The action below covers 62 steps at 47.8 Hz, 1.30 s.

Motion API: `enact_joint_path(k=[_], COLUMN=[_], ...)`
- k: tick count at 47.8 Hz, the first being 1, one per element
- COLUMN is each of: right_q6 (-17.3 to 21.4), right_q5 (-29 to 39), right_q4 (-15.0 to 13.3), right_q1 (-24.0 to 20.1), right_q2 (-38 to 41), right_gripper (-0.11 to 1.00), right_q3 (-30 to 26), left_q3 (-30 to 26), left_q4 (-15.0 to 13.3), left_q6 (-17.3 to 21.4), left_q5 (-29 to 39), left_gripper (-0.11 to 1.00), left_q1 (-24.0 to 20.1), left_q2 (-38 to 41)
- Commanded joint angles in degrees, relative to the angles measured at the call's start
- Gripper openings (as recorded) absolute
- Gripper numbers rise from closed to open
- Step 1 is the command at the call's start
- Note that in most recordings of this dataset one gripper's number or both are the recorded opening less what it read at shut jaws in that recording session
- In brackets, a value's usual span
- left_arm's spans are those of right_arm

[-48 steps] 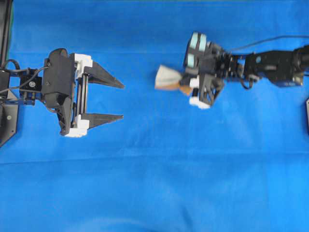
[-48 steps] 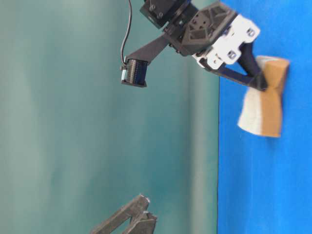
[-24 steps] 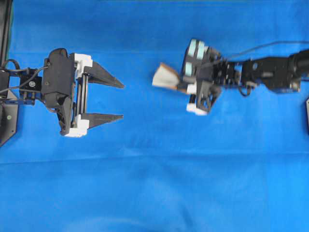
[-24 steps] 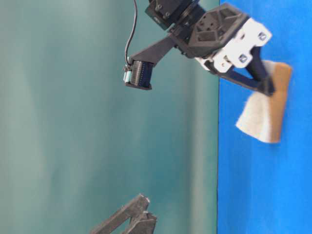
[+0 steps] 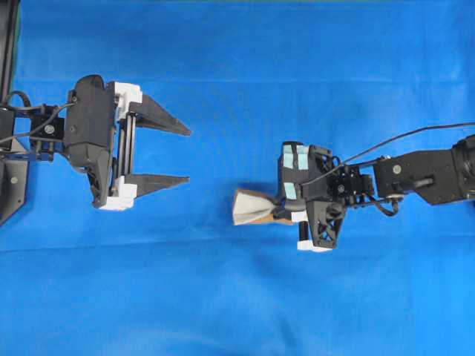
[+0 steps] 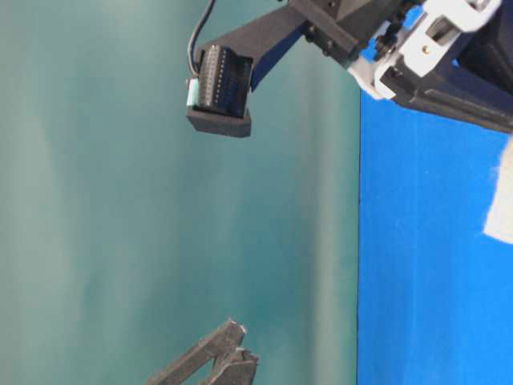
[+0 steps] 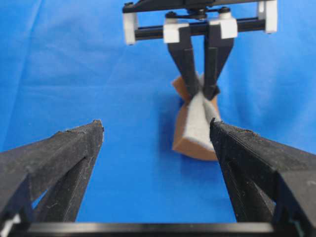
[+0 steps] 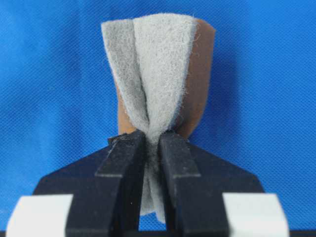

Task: Hand over the sponge with the left arm and wipe it with the right arm.
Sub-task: 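Move the held sponge back and forth with the right gripper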

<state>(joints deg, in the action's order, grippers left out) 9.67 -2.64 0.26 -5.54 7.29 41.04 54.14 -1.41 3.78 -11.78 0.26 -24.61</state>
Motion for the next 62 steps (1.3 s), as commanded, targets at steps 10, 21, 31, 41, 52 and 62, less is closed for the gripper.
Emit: enact_joint_path(k=[10,21,31,41,52,62], right_q6=[-0.62,-0.7,-0.7,-0.7,0.53,1.76], right_q5=[-0.26,-0.26,-0.53,-1.23,-1.67,-1.58], right_q4=[-3.34,-7.82,-9.58,-10.37,-9.93,-6.77], right_q1=[7.65,17.23,23.2,24.79,19.95,8.88], right_q2=[-0.97,1.93,2.11,2.02,2.2,2.55], right_gripper=[0.14,0.14,0.14,0.14,0.14,0.14], right_q3=[0.09,-0.62,-0.44,-0.7,-0.44,-0.44], left_q3=[-0.53,-0.53,-0.53,-0.53,-0.62,-0.62], left_q4=[-0.09,-0.09,-0.09,-0.09,-0.09,-0.09], left_q6=[-0.18,-0.26,-0.26,-0.26,-0.26,-0.18], left_q5=[-0.44,-0.44,-0.44,-0.44,-0.44,-0.44], left_gripper=[0.87,0.87,0.87,0.87,0.87,0.87], left_q1=[0.09,0.18,0.18,0.09,0.18,0.18], left_q2=[-0.7,-0.7,-0.62,-0.62,-0.7,-0.62])
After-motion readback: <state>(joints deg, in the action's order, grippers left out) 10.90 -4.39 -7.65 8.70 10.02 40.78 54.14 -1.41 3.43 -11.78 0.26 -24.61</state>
